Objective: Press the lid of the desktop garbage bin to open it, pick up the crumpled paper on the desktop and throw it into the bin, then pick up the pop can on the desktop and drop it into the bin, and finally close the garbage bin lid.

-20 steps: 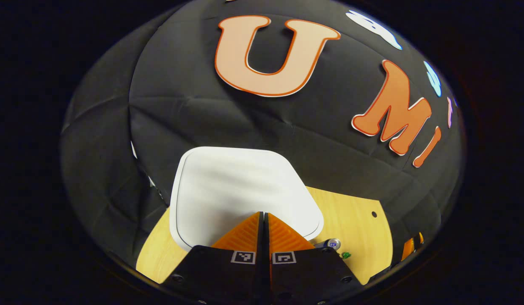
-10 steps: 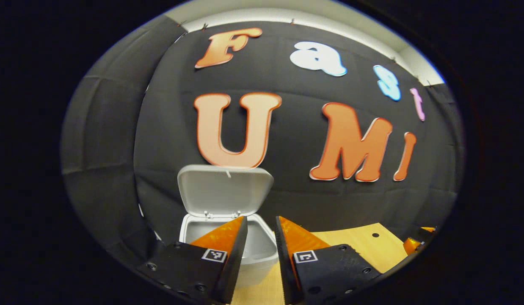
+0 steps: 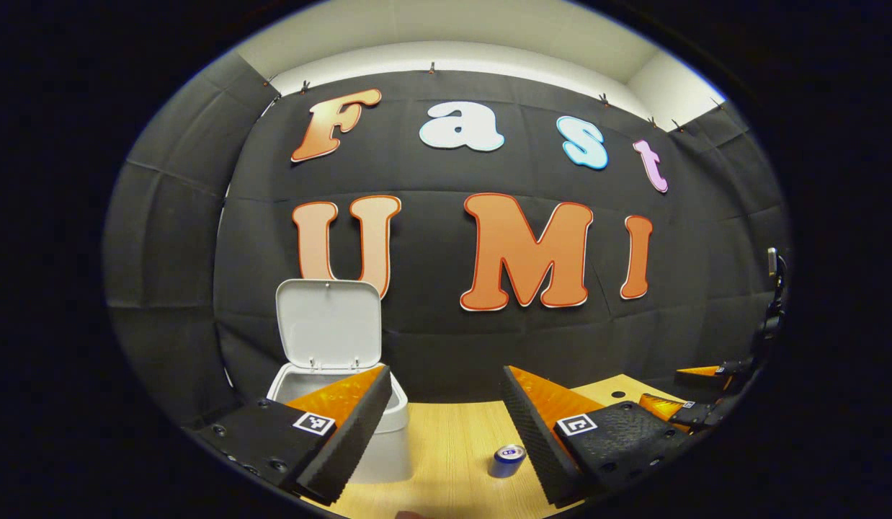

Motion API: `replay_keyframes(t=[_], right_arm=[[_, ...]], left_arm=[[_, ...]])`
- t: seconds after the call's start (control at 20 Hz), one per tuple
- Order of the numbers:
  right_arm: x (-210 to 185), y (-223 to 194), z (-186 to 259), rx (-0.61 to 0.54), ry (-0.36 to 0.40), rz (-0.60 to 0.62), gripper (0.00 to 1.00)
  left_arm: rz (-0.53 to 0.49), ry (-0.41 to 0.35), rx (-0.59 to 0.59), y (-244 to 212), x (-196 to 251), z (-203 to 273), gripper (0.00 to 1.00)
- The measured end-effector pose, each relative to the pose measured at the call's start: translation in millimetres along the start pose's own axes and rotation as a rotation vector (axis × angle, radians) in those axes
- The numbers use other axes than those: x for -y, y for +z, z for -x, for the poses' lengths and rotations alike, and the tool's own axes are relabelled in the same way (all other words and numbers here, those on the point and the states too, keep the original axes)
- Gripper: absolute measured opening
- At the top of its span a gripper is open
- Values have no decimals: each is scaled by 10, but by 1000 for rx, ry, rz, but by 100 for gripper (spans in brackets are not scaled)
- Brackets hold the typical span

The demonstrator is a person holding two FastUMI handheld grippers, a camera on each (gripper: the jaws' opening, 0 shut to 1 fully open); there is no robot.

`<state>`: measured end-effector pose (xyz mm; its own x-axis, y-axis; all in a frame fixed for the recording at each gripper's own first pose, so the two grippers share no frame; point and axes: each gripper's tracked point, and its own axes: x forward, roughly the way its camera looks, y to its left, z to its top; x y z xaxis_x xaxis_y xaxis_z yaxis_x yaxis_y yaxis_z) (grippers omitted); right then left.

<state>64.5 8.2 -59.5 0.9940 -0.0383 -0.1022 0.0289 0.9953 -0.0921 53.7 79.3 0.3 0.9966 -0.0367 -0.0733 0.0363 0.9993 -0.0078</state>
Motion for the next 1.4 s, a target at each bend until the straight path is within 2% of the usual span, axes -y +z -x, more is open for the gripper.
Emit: replay_keyframes(t=[0.15,0.25,0.35,0.4,0.55,0.7,0.8,0.85,1.0,1.15,1.25,1.3,1.35,1.4], right_arm=[[51,-431,-108,-77,-2,19,94],[73,-703,-251,-119,-5,24,94],[95,-1033,-397,-158,-14,50,94],[85,-1220,-492,-188,-14,57,94],[32,-1809,-759,-297,4,28,95],[57,-2244,-981,-379,-23,19,95],[76,-2427,-1041,-423,-36,27,95],[63,-2530,-1078,-447,-29,26,95],[12,-2740,-1122,-492,-18,40,95],[13,-2779,-1139,-516,-24,3,90],[66,-2844,-1157,-548,-47,-18,51],[61,-2868,-1154,-559,-52,-16,50],[59,-2887,-1123,-572,-57,-3,35],[44,-2895,-1127,-573,-59,15,31]], left_arm=[[-21,-65,-16,-131,380,123,96],[-24,-87,6,-48,454,181,95],[-36,-87,-1,-56,491,201,98],[-45,-85,-9,-70,498,214,95],[-73,-88,-30,-39,522,214,98],[-95,-80,-32,7,495,202,95],[-109,-75,-44,-22,492,193,95],[-112,-75,-49,-31,494,191,98],[-117,-66,-58,-63,464,181,95],[-113,-51,-66,-75,415,187,95],[-111,-46,-78,-124,401,173,95],[-106,-47,-78,-122,397,189,95],[-104,-43,-77,-114,390,196,98],[-102,-41,-76,-122,365,195,98]])
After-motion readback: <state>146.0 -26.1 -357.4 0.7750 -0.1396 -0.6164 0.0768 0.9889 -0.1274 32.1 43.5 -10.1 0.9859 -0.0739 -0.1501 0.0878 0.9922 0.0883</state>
